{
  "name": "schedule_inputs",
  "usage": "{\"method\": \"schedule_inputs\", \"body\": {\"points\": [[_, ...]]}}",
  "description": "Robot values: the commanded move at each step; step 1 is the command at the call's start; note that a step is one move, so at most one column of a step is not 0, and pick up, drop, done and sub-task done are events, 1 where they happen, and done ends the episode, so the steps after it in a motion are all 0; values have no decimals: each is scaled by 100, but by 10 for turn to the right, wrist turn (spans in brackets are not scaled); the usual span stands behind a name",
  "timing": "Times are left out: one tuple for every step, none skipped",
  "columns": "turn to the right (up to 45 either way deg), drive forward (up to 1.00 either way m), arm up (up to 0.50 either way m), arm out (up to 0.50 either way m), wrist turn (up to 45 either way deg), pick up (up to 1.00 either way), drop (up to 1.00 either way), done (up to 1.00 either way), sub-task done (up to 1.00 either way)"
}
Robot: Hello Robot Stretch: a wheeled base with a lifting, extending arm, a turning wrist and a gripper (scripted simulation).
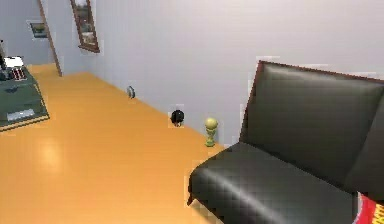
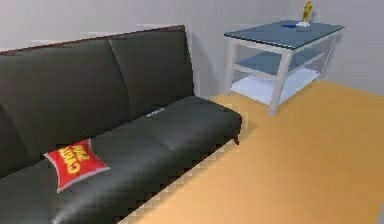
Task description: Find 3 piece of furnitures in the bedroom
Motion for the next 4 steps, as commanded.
{"method": "schedule_inputs", "body": {"points": [[-300,0,0,0,0,0,0,0,0],[0,100,0,0,0,0,0,0,0],[0,100,0,0,0,0,0,0,0],[-30,0,0,0,0,0,0,0,0]]}}
